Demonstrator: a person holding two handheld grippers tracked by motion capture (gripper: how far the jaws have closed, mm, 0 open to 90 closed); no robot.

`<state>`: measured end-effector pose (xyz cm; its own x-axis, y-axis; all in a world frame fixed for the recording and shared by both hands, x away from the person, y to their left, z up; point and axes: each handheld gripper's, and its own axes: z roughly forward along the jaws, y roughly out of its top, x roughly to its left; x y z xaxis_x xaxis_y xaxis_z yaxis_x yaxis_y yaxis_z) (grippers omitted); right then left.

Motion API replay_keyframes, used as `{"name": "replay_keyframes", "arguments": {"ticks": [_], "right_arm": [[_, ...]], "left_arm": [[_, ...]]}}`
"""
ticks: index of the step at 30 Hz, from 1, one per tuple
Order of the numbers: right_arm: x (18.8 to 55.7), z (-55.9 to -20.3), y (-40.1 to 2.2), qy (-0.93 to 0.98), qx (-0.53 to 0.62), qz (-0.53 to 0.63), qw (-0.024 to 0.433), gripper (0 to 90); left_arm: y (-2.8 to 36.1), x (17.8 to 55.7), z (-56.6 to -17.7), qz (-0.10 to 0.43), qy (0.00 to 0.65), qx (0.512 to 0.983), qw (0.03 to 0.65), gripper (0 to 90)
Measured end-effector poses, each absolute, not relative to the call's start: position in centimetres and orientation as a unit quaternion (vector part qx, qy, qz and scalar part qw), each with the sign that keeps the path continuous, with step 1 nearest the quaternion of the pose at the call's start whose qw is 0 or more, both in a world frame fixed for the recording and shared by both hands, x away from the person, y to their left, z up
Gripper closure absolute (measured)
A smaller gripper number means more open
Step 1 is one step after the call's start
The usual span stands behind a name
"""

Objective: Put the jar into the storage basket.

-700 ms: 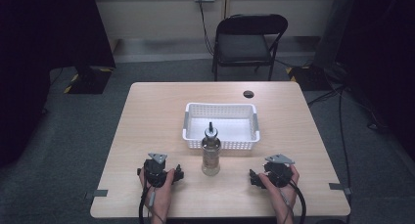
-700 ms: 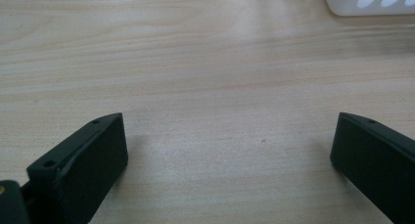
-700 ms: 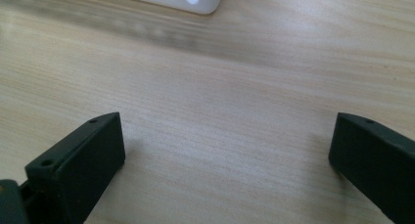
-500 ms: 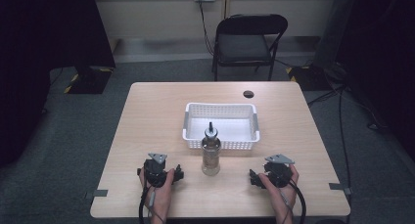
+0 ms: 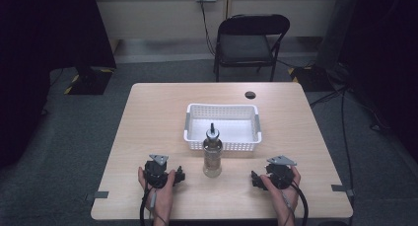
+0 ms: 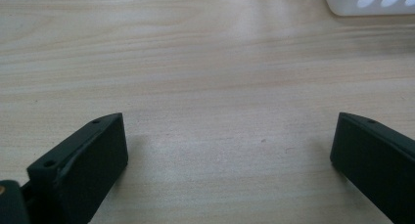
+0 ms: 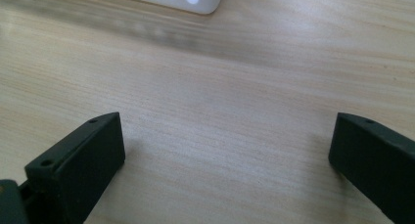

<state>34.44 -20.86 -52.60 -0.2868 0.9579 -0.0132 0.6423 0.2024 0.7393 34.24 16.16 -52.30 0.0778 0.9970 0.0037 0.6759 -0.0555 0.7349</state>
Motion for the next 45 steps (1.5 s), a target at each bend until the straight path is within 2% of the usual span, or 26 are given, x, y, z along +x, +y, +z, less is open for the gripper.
{"name": "replay_keyframes", "arguments": {"ticks": [10,19,45], "right_arm": [[34.4,-52.6,-20.9,0.735,0.544,0.321,0.246,0.0],[34.4,-52.6,-20.9,0.735,0.544,0.32,0.246,0.0],[34.4,-52.6,-20.9,0.735,0.544,0.32,0.246,0.0]], "left_arm": [[16.5,34.2,-52.1,0.263,0.618,0.68,0.294,0.6],[16.7,33.6,-51.0,0.263,0.604,0.675,0.334,2.3],[13.9,30.3,-48.7,0.254,0.532,0.704,0.396,2.4]]}}
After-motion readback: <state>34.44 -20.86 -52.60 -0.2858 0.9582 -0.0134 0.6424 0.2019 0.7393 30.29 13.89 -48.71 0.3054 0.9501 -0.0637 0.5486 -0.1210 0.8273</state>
